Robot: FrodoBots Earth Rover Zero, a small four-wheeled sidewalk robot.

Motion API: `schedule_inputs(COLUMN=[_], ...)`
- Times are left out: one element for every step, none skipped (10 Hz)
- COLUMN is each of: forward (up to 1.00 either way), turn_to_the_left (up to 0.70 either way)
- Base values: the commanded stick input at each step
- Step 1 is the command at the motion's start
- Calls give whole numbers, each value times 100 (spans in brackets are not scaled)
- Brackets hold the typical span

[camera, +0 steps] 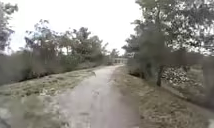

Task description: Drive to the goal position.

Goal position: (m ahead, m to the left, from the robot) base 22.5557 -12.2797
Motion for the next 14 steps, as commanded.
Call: schedule_inputs(forward=[70, 70, 70, 70, 70, 70, 70, 70, 70, 70, 70, 70, 70, 70], turn_to_the_left=[0, 0, 0, 0, 0, 0, 0, 0, 0, 0, 0, 0, 0, 0])
